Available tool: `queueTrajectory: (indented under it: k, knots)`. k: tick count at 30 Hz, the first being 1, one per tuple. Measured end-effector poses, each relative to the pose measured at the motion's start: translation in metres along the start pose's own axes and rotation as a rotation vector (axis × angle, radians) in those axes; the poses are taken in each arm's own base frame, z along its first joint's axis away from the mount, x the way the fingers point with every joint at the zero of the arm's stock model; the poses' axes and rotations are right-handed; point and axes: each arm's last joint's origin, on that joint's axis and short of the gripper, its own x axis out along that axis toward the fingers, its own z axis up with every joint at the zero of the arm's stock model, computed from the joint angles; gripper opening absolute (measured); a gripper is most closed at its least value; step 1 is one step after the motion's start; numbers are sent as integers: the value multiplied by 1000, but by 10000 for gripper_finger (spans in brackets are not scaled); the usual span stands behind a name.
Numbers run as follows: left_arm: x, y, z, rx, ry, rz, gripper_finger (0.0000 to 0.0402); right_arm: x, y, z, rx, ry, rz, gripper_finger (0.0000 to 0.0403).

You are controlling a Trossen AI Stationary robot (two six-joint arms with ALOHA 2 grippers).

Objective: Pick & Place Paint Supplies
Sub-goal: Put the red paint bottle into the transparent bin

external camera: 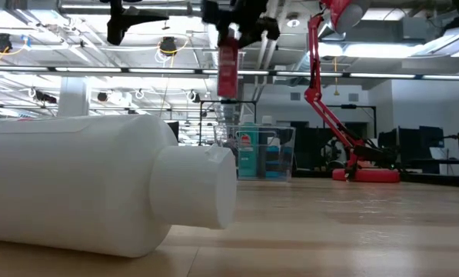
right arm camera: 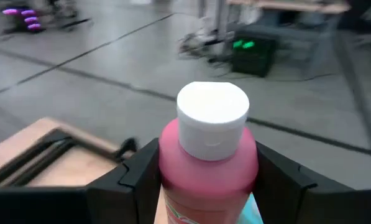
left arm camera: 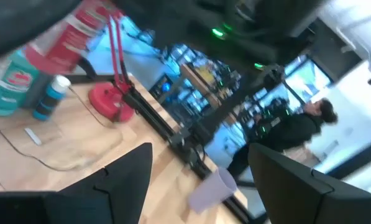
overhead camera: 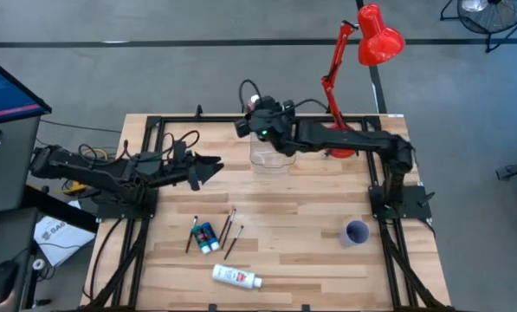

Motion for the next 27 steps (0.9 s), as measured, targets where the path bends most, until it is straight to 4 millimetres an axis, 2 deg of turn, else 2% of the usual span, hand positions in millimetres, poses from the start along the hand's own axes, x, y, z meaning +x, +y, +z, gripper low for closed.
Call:
queueTrajectory:
  k: [7, 12, 19, 27]
  knots:
    - [0, -2, -5, 8, 134, -114, 259, 23, 16, -36, 32, -40, -172, 192]
    - [-1, -3, -7, 11, 189, -157, 259, 30, 19, -49, 134, -85, -256, 192]
    - [-1, -4, -9, 10, 246, -209, 259, 52, 22, -74, 242, -102, -312, 192]
    - [-2, -4, -9, 31, 253, -213, 259, 51, 19, -73, 239, -174, -394, 192]
